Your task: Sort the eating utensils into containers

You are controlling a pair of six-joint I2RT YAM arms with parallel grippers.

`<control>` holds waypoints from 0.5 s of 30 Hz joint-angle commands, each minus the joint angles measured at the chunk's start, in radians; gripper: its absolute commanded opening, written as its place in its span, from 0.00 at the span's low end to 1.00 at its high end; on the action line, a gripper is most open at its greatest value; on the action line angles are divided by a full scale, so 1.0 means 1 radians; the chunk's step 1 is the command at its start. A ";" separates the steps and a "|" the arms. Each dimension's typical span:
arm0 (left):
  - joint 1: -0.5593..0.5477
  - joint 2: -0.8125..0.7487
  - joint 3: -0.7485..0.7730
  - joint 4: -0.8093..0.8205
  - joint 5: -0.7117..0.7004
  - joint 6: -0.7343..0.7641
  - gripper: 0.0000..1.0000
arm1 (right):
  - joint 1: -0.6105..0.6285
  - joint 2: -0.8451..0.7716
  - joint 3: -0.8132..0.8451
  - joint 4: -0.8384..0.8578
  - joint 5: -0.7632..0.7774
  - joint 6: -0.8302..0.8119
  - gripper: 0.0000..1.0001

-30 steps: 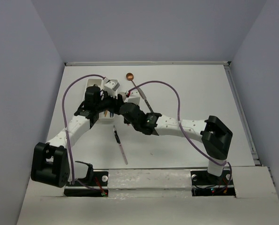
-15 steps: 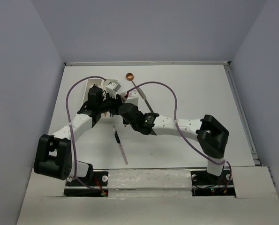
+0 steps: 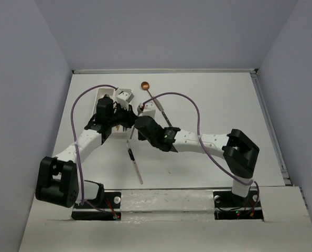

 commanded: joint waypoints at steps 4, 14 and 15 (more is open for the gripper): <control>0.010 -0.169 0.113 -0.007 -0.409 0.282 0.00 | -0.008 -0.242 -0.132 0.028 -0.151 -0.044 0.25; 0.097 -0.011 0.051 0.188 -0.910 0.516 0.00 | -0.008 -0.427 -0.286 -0.007 -0.031 -0.032 0.25; 0.100 0.033 0.053 0.200 -0.942 0.511 0.00 | -0.008 -0.430 -0.294 -0.013 -0.030 -0.030 0.25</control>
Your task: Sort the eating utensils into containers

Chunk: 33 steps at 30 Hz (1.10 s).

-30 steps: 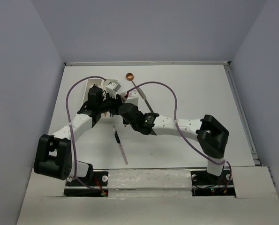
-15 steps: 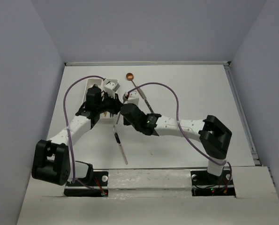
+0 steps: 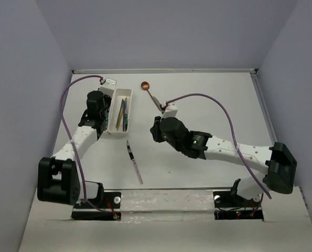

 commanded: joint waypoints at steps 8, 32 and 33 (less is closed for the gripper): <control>0.017 0.270 0.054 0.167 -0.302 0.042 0.00 | -0.008 -0.074 -0.113 -0.021 0.085 0.037 0.25; 0.002 0.474 0.136 0.071 -0.215 -0.044 0.46 | -0.032 -0.034 -0.130 -0.101 0.092 0.083 0.26; 0.002 0.465 0.137 0.066 -0.204 -0.047 0.47 | -0.058 -0.019 -0.124 -0.105 0.070 0.085 0.26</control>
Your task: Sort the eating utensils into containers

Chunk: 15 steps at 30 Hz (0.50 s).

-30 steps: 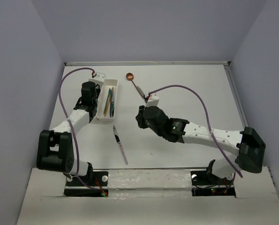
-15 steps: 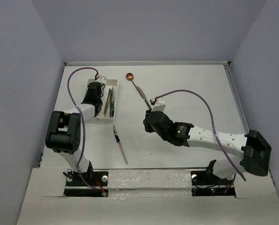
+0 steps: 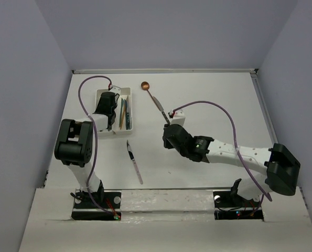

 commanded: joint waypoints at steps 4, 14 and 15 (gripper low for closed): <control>-0.010 -0.079 0.035 -0.031 0.067 -0.053 0.49 | -0.097 0.075 0.062 -0.035 -0.082 0.009 0.27; -0.001 -0.158 0.051 -0.049 0.051 -0.022 0.56 | -0.061 0.216 0.192 -0.056 -0.285 -0.142 0.41; 0.004 -0.173 0.051 -0.049 0.053 -0.019 0.56 | -0.036 0.224 0.198 -0.065 -0.257 -0.139 0.43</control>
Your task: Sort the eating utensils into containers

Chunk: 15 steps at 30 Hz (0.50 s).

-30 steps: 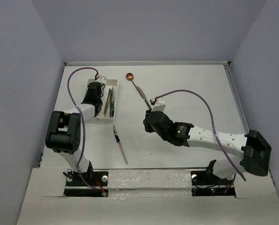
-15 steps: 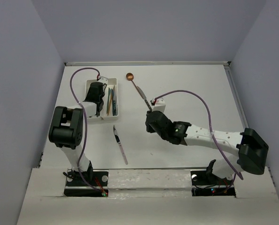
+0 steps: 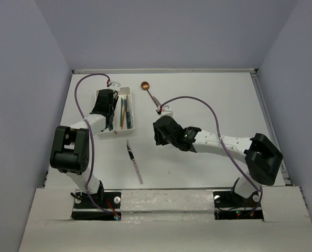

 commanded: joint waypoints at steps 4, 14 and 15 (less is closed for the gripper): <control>0.052 -0.109 0.053 -0.018 0.018 0.019 0.60 | 0.175 0.081 0.110 -0.050 -0.035 -0.005 0.50; 0.158 -0.153 -0.058 -0.044 0.134 0.053 0.62 | 0.311 0.375 0.395 -0.251 -0.042 0.085 0.53; 0.196 -0.167 -0.070 -0.047 0.176 0.047 0.61 | 0.311 0.383 0.401 -0.260 -0.049 0.105 0.53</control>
